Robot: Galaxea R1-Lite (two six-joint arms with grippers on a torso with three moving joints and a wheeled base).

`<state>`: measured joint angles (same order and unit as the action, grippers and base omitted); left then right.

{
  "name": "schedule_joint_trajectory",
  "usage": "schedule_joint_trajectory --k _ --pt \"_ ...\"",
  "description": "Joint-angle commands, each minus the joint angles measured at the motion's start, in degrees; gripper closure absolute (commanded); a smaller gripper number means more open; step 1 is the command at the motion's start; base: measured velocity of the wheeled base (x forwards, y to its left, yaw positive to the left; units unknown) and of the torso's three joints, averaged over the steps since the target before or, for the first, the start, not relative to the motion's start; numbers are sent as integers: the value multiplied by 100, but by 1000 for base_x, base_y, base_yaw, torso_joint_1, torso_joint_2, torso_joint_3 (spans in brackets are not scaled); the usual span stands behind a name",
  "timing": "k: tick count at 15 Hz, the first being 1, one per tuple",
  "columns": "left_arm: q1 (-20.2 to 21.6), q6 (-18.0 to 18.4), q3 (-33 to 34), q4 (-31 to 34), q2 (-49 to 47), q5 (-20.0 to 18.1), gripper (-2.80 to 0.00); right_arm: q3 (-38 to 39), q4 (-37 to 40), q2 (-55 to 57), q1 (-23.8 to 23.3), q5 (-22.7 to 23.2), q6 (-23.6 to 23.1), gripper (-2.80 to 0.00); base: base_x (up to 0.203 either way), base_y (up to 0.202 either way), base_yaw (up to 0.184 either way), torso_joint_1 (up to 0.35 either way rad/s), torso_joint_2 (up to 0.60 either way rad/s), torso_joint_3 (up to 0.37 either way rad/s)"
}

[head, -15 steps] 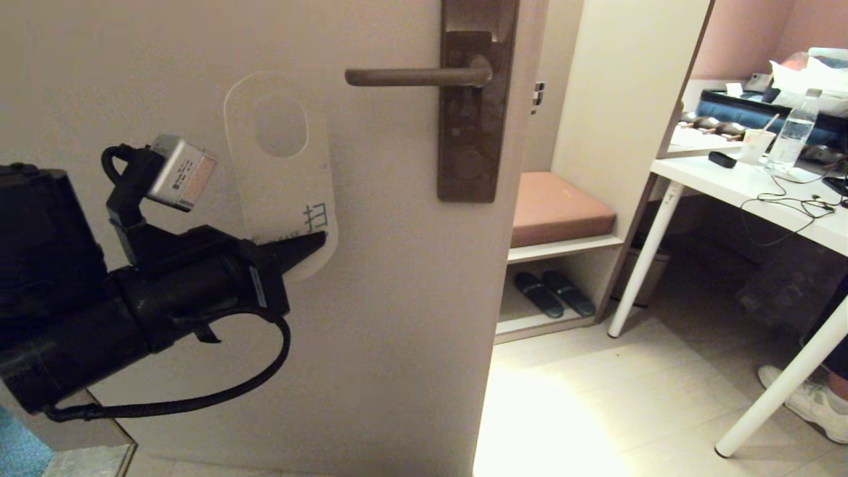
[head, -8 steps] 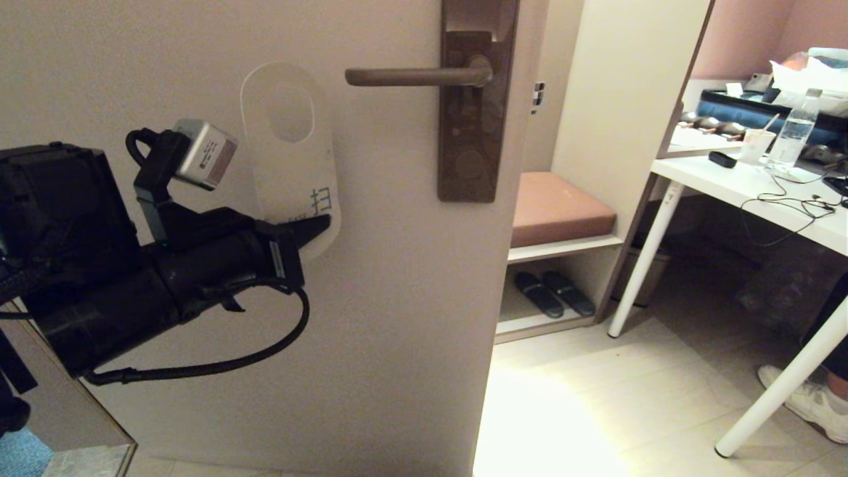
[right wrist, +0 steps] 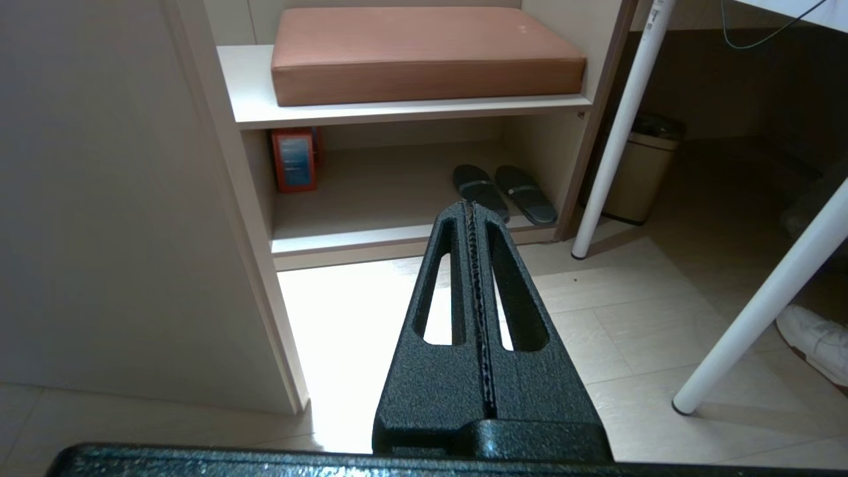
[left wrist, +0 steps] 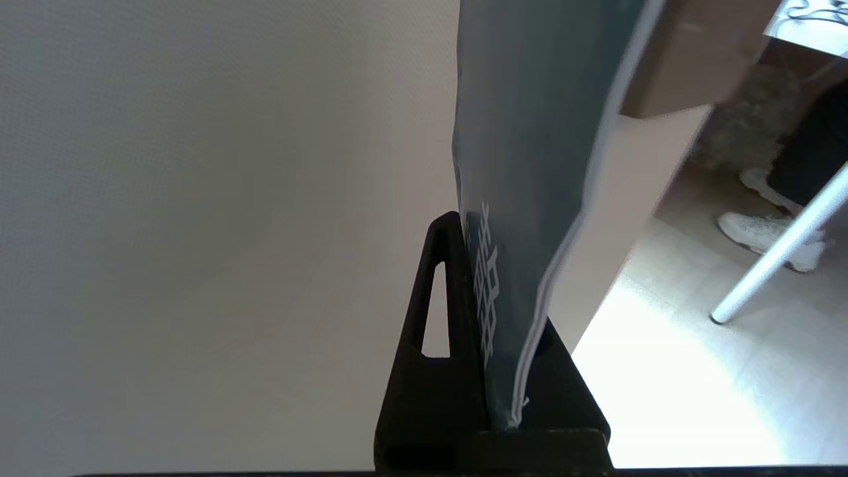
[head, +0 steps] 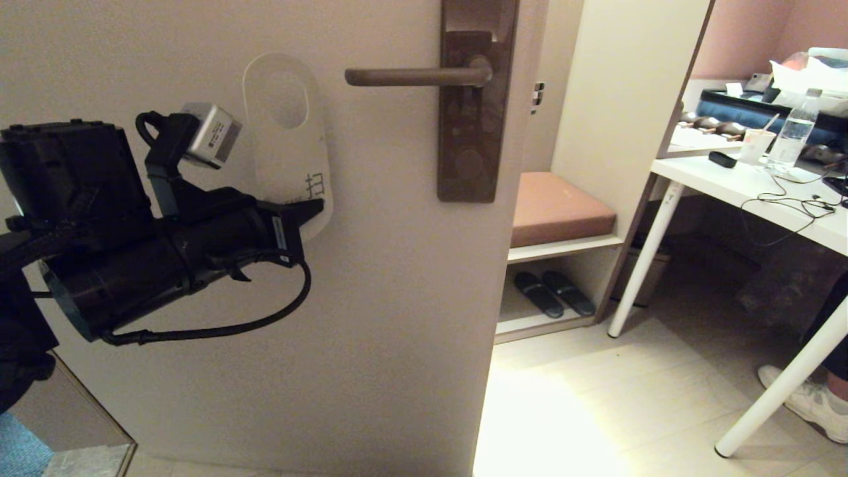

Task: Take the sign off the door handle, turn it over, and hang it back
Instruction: Hang the sign back with the other side facing out

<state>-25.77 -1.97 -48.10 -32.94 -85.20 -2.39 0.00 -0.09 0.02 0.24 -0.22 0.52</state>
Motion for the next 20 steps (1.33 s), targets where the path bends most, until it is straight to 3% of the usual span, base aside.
schedule_joint_trajectory --k 1,13,20 --pt "100 -5 -87 -11 -14 -6 0 0 0 -2 2 4 0 0 0 0 0 0 0 0" --pt "72 118 -657 235 -270 319 0 0 0 -2 2 3 0 0 0 0 0 0 0 0" --pt "-221 136 -866 236 -426 432 0 0 0 -2 2 4 0 0 0 0 0 0 0 0"
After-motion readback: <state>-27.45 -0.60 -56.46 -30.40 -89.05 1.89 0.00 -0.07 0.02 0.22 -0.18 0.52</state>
